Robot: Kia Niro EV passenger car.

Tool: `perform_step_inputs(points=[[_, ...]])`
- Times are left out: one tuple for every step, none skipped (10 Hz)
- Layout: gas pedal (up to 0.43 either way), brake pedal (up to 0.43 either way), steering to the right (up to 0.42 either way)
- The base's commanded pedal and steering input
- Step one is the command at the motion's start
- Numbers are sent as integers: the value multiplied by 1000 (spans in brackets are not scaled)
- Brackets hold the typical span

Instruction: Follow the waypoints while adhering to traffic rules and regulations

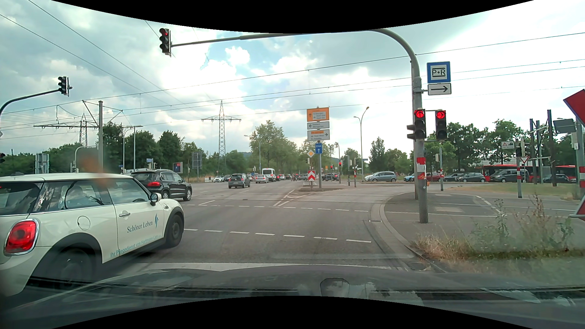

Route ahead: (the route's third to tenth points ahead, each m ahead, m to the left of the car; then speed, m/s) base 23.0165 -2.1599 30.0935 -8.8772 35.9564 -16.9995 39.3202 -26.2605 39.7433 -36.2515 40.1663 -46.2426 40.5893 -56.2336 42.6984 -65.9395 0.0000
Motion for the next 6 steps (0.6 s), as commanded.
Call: perform_step_inputs(points=[[0, 268, 4], [0, 262, 4], [0, 268, 4], [0, 262, 5], [0, 262, 4], [0, 262, 5]])
